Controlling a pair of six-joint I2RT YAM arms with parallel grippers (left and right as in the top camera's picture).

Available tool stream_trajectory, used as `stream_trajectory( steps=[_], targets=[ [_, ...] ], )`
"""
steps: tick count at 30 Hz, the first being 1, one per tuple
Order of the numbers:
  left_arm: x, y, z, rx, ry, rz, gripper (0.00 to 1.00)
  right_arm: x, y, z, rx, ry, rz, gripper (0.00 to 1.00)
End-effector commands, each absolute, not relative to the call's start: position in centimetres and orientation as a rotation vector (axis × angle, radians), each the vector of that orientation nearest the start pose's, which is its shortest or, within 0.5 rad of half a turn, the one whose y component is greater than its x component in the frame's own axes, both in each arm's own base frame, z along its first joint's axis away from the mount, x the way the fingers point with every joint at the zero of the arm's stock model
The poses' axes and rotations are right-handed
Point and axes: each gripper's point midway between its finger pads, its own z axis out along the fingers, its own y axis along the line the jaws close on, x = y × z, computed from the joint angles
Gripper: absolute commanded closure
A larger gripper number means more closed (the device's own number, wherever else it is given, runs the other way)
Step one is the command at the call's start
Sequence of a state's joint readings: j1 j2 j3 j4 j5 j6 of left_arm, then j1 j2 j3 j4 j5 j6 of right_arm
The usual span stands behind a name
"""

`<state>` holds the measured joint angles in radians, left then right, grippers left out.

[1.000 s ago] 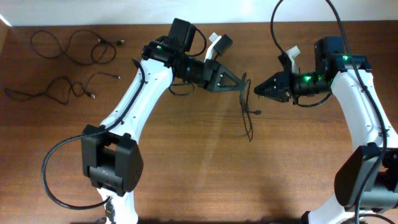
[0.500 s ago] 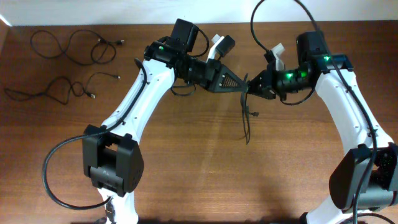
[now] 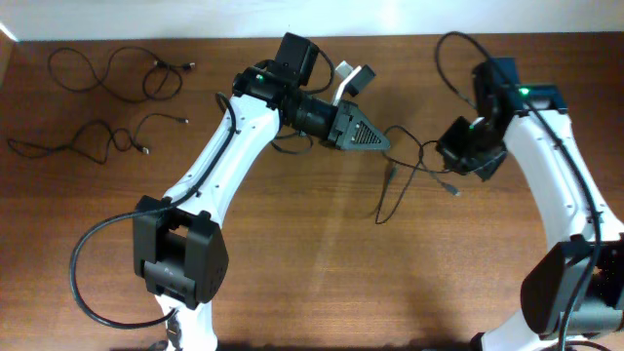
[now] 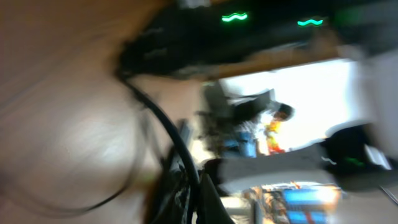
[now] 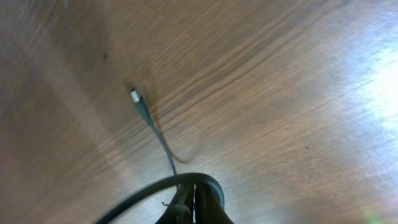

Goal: Untangle cables

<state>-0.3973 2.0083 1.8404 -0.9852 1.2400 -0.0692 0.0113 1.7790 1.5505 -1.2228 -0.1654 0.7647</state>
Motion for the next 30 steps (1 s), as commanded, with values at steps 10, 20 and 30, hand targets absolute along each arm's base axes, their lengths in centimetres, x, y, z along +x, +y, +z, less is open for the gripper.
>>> stream_trajectory(
  steps=[10,20,30],
  targets=[
    [39.0,-23.1,16.9,0.385,2.835,-0.737,1.0,34.6,-3.9,13.1,1.368,2.784,0.377,0.96],
    [33.2,-32.1,27.7,0.902,2.201,-1.812,1.0,37.1,6.6,18.2,0.487,2.752,1.213,0.95],
    [31.6,-32.7,30.5,0.989,2.007,-2.013,1.0,37.2,11.1,20.7,0.255,2.646,1.455,0.87]
  ],
)
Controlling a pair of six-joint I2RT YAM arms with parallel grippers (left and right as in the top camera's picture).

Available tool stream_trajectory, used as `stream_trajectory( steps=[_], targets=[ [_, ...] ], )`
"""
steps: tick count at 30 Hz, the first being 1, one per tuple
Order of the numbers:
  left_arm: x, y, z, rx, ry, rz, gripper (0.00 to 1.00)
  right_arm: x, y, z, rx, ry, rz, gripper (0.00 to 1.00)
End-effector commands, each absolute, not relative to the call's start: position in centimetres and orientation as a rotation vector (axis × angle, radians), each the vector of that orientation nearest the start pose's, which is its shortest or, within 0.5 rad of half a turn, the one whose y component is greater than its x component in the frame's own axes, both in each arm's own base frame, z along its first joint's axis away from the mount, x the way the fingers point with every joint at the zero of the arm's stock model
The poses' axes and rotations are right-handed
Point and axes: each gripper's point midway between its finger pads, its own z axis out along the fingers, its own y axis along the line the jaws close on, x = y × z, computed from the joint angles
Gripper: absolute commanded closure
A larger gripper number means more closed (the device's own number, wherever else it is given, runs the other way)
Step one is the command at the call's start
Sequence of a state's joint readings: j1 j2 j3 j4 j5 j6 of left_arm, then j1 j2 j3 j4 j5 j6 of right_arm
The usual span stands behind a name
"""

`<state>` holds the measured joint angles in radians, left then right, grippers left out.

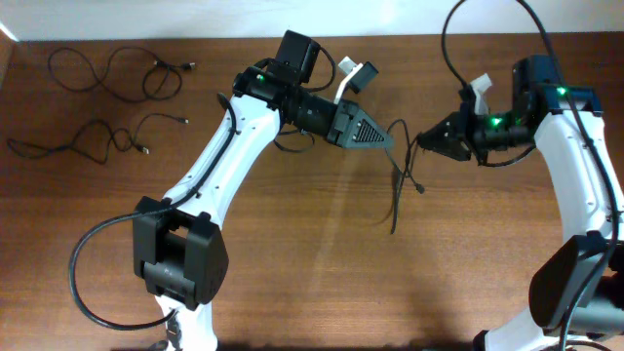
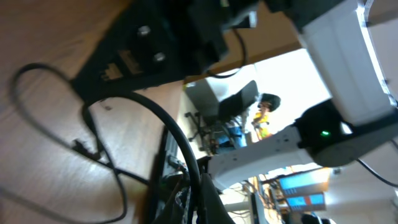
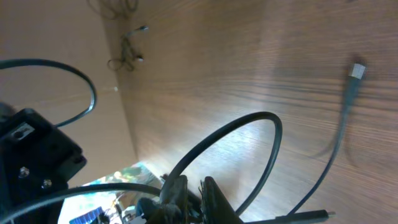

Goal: Untangle cables

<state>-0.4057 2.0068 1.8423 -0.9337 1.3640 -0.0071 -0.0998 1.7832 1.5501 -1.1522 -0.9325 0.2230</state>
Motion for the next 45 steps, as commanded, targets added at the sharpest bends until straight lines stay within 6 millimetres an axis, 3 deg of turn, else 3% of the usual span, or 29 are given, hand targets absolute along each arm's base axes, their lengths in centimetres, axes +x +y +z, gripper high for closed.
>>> stream_trajectory(
  steps=[1,5,8,10,17,23,27,37,41,45],
  targets=[
    [31.5,-32.7,30.5,0.992,2.006,-2.014,1.0,37.2,11.1,20.7,0.269,2.647,1.457,0.82],
    [31.5,-32.8,30.5,0.993,2.009,-2.01,1.0,37.1,11.2,20.8,0.272,2.648,1.465,0.69],
    [31.6,-32.8,30.3,1.009,1.998,-1.989,1.0,37.0,11.8,21.8,0.258,2.603,1.564,0.53],
    [31.8,-32.9,30.0,1.006,2.018,-1.958,1.0,36.9,12.1,22.4,0.25,2.574,1.617,0.49],
    [31.8,-32.9,29.5,0.996,2.051,-1.934,1.0,37.6,10.5,22.9,0.289,2.518,1.631,0.47],
    [31.6,-32.8,29.1,0.999,2.067,-1.922,1.0,38.7,7.3,25.3,0.33,2.327,1.753,0.46],
    [31.6,-32.8,29.1,0.999,2.067,-1.922,1.0,38.4,6.1,23.8,0.42,2.407,1.658,0.46],
    [31.4,-32.8,29.5,1.017,2.031,-1.944,1.0,37.4,12.0,23.7,0.127,2.464,1.67,0.46],
    [30.8,-32.9,30.2,1.029,1.991,-2.005,1.0,38.2,11.9,21.3,0.287,2.609,1.487,0.46],
    [30.7,-33.0,30.2,1.032,1.991,-2.006,1.0,38.3,11.7,21.0,0.303,2.621,1.459,0.48]
  ],
)
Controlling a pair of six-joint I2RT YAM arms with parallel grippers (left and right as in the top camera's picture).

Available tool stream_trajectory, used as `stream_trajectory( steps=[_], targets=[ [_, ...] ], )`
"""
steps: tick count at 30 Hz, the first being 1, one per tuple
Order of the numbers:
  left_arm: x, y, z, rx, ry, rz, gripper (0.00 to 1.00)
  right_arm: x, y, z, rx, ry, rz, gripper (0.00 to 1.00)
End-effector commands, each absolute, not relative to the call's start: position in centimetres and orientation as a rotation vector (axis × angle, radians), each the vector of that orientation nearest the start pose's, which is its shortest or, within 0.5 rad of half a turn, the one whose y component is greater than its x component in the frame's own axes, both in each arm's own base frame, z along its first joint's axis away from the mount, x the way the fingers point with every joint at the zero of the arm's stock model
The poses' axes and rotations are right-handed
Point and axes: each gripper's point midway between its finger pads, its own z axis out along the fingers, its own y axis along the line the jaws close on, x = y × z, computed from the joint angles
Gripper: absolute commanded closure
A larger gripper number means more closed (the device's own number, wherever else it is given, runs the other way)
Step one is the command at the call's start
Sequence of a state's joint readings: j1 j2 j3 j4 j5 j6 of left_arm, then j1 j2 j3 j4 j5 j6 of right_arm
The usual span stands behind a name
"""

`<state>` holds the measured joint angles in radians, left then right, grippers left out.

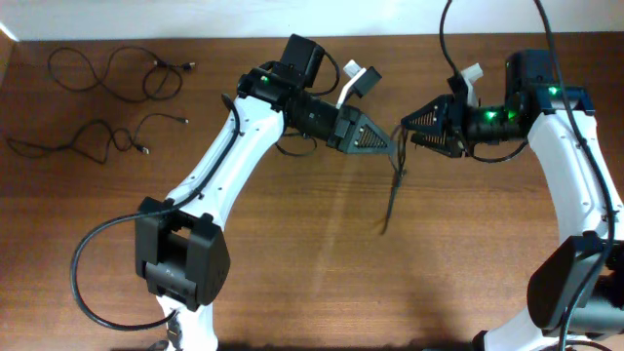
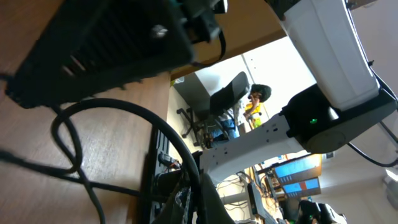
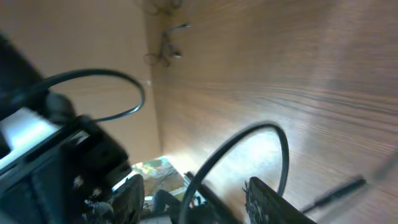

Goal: Untangle cables

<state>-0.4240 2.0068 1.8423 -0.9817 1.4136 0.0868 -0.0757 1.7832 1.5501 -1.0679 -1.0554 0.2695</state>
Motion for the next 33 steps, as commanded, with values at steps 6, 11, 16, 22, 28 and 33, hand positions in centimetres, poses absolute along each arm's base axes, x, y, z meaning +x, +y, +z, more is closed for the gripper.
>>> stream_trajectory(
  steps=[6,11,16,22,28,33],
  targets=[
    [30.6,-33.1,30.2,1.036,1.99,-2.007,1.0,38.4,11.7,21.0,0.312,2.621,1.46,0.56],
    [30.6,-33.1,30.2,1.037,1.99,-2.007,1.0,38.4,11.7,21.0,0.325,2.624,1.464,0.63],
    [30.6,-33.1,30.2,1.037,1.99,-2.006,1.0,38.3,11.8,21.1,0.341,2.625,1.479,0.64],
    [30.6,-33.1,30.2,1.037,1.99,-2.007,1.0,38.2,11.9,21.3,0.362,2.622,1.501,0.81],
    [31.1,-33.1,29.3,1.031,2.039,-1.937,1.0,38.0,12.3,22.7,0.345,2.564,1.624,0.96],
    [32.8,-32.4,25.2,0.964,2.294,-1.632,1.0,38.2,9.9,27.0,0.368,2.309,1.94,0.96]
  ],
)
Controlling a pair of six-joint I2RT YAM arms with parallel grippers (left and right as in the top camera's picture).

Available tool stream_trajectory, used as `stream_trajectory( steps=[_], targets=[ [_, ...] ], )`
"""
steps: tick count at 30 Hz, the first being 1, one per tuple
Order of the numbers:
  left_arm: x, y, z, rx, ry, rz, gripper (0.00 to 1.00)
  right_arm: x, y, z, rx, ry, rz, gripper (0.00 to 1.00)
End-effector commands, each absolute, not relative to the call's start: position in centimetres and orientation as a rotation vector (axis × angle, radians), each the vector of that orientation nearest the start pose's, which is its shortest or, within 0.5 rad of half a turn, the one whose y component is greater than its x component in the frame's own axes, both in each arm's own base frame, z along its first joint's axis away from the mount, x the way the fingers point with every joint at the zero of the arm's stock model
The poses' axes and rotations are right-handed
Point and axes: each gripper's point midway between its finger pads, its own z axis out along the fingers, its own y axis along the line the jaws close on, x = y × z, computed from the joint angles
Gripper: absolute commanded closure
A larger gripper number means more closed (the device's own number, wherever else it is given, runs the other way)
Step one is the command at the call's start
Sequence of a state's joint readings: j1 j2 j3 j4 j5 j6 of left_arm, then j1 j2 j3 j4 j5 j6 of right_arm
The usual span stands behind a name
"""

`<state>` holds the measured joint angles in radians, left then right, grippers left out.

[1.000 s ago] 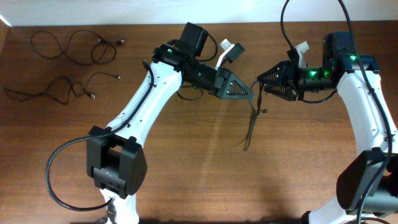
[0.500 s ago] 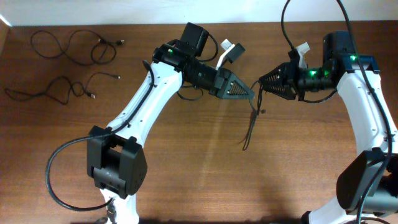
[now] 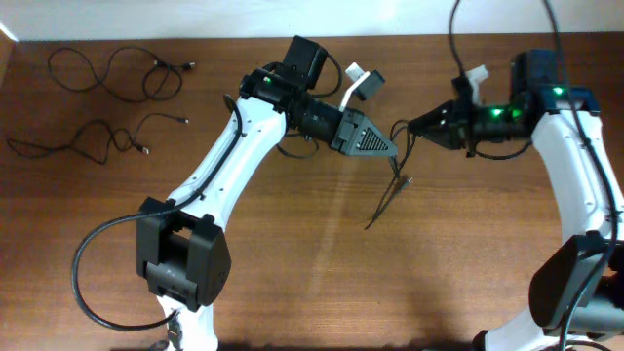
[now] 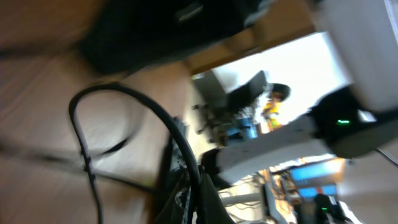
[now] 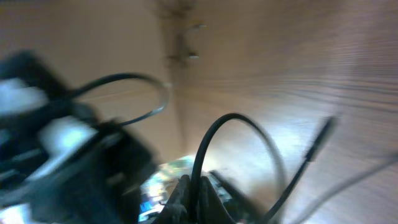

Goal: Untangle cables

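Observation:
A thin black cable (image 3: 392, 185) hangs between my two grippers above the table's middle, its free end trailing down to the wood. My left gripper (image 3: 390, 148) is shut on the cable, which arcs out of its jaws as a black loop (image 4: 118, 99). My right gripper (image 3: 417, 125) faces it from the right and is shut on another stretch, which rises from the closed jaws as a loop (image 5: 236, 118). The left wrist view shows the left gripper (image 4: 195, 194) and the right wrist view shows the right gripper (image 5: 194, 200), both blurred.
Two separate cables lie at the far left of the table, one (image 3: 107, 70) near the back edge and one (image 3: 78, 141) below it. A further dark cable (image 3: 291, 148) loops under my left forearm. Brown wooden table (image 3: 292, 273) all round.
My right gripper's jaws stood apart around the cable; they are now shut on it. The hanging end has shifted slightly left. The left gripper is still shut on the cable in nearly the same place.
At first both grippers were shut on the cable, the right one low and pointing down, the cable lying on the wood. Then the right gripper was higher, turned toward the left one, the cable dangling. Later its jaws were apart, and now they grip the cable again.

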<state>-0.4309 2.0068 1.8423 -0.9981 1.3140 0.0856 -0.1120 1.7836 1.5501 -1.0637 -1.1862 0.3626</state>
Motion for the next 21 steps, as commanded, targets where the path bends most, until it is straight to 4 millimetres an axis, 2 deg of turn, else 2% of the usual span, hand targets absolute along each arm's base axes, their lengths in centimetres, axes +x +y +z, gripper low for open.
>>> stream_trajectory(
  steps=[1,7,10,12,14,17,21],
  targets=[
    [32.9,-32.3,24.7,0.955,2.324,-1.602,1.0,38.4,8.8,27.0,0.413,2.296,1.931,0.96],
    [34.9,-30.5,21.9,0.904,2.459,-1.33,1.0,37.1,3.0,26.9,0.747,2.223,1.942,0.96],
    [36.0,-29.4,20.6,0.882,2.515,-1.174,1.0,36.2,1.9,27.6,0.841,2.162,2.011,0.96],
    [35.9,-29.6,20.6,0.866,2.524,-1.182,1.0,35.7,2.4,28.9,0.833,2.096,2.101,0.96],
    [35.5,-30.2,20.7,0.862,2.53,-1.208,1.0,35.4,3.3,29.2,0.852,2.098,2.146,0.96],
    [34.2,-31.6,21.4,0.913,2.498,-1.283,1.0,35.3,5.0,29.7,0.8,2.107,2.2,0.96],
    [32.6,-33.5,21.4,0.99,2.476,-1.296,0.98,34.9,7.4,29.8,0.739,2.16,2.239,0.96]
  ],
)
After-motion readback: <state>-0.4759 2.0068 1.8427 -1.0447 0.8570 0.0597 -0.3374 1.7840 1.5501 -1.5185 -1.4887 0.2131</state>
